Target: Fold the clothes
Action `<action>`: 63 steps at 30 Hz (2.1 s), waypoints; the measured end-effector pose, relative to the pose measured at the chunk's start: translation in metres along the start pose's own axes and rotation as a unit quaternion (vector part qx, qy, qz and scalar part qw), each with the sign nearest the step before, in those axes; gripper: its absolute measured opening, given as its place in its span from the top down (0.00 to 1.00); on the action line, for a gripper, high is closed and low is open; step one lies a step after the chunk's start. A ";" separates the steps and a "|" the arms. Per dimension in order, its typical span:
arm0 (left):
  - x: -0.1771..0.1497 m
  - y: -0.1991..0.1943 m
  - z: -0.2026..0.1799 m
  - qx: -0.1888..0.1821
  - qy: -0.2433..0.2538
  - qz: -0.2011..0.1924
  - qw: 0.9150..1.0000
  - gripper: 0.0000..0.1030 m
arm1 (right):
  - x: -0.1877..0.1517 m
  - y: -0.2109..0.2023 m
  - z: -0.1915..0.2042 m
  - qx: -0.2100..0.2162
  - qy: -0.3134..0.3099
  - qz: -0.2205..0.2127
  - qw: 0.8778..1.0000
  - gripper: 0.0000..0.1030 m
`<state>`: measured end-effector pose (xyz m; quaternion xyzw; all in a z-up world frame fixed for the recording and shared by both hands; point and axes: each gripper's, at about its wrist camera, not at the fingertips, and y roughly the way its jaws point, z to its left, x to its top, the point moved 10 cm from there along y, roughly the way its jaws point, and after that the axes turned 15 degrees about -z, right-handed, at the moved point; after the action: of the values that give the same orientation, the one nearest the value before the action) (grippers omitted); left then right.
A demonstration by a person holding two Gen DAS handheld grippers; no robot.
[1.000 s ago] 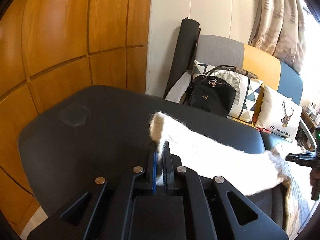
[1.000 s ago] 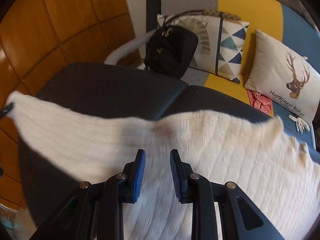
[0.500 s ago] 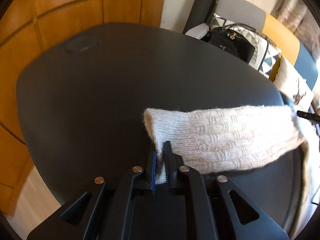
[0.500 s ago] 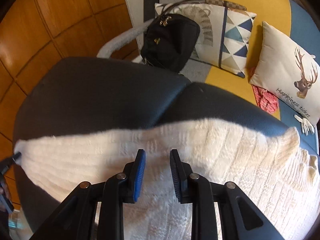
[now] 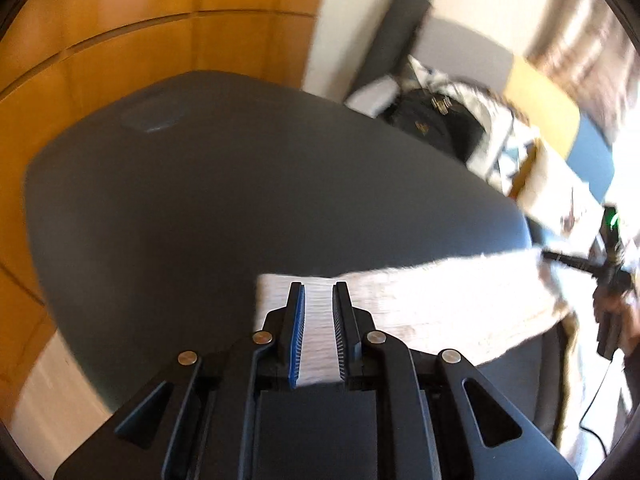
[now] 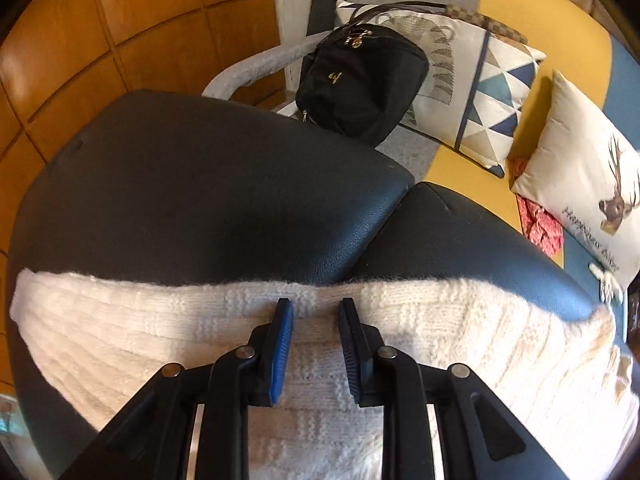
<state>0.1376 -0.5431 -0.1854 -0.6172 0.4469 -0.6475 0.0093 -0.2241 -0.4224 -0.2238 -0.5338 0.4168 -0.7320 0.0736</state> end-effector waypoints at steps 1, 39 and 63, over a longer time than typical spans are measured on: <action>-0.004 0.010 -0.004 0.000 0.010 0.010 1.000 0.85 | 0.001 -0.003 0.002 0.007 0.006 -0.005 1.000 0.77; 0.012 0.057 -0.022 0.051 0.101 0.022 0.993 0.80 | -0.086 -0.118 -0.015 0.068 0.055 -0.006 0.996 0.76; -0.049 0.066 -0.315 -0.190 0.310 0.020 0.931 0.80 | -0.128 -0.122 0.040 0.124 0.026 -0.014 0.992 0.74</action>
<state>-0.1405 -0.3767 -0.2130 -0.3668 0.5544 -0.7091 -0.2350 -0.0959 -0.2943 -0.2287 -0.5068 0.3172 -0.7928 0.1179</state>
